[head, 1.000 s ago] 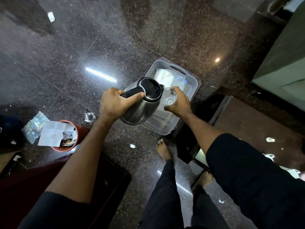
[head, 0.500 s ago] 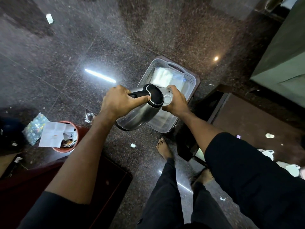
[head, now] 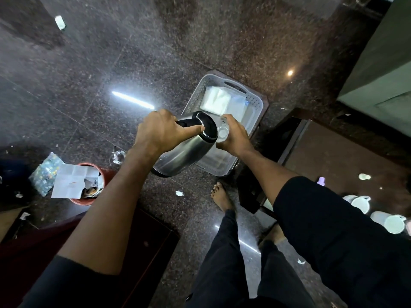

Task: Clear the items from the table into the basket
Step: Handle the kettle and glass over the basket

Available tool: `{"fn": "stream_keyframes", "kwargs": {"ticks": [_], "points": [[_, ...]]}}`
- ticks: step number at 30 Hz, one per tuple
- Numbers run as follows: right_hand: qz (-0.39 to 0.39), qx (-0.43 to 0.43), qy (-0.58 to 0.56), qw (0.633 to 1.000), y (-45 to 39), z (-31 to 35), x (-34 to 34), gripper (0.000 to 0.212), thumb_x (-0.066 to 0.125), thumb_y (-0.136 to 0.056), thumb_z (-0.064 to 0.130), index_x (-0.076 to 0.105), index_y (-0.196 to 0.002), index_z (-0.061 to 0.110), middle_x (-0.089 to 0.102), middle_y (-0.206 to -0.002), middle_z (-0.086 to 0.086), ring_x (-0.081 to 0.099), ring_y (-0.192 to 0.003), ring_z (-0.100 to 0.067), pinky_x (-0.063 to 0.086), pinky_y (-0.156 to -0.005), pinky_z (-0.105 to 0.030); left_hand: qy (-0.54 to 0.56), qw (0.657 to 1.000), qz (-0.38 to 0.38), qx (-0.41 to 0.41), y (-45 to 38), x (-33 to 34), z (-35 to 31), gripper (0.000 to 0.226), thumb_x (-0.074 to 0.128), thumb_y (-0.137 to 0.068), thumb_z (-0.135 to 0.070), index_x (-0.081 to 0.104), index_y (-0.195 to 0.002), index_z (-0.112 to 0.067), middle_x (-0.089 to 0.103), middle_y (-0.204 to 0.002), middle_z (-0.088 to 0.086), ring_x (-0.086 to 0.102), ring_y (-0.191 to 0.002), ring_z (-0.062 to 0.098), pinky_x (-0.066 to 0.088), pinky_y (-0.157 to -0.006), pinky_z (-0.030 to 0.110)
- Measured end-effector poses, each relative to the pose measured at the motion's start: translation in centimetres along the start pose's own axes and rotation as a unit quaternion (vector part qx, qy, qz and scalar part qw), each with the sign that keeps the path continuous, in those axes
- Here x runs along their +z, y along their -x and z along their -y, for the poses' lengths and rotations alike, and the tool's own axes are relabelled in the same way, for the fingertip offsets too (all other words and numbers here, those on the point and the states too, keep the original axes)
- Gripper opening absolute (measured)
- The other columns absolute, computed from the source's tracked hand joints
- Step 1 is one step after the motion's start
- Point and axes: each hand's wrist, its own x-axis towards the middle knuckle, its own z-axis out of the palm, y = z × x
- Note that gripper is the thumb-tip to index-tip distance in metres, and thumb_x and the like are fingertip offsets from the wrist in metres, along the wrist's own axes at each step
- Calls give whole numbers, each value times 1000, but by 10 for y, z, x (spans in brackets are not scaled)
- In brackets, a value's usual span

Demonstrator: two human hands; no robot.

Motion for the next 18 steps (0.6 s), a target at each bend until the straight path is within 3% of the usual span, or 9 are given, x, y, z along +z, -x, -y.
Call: {"fn": "stream_keyframes", "kwargs": {"ticks": [5,11,18], "points": [[3,-6,2,1000,-1,-2,3,79,91,-65,17,48,-130,28,60,-134,3,58,-120,-20,46,-89,-28,-16,1000,7,-9,-1,3,-5,92,51,-58,-103,53,-64,-11,59,-74,10,63,-72,32,56,-69,42],[5,-12,21,1000,-4,-3,6,80,91,-64,19,47,-130,29,60,-133,4,60,-119,-22,47,-87,-30,-33,998,16,-43,-2,2,-12,111,46,-51,-108,63,-89,-4,63,-87,13,60,-77,31,51,-70,40],[9,-22,31,999,-11,-4,11,86,92,-61,25,44,-131,34,58,-137,5,59,-123,-24,54,-92,-41,-27,998,21,-46,-9,-8,-24,101,56,-58,-100,62,-87,-3,60,-82,14,58,-73,32,46,-63,35]]}}
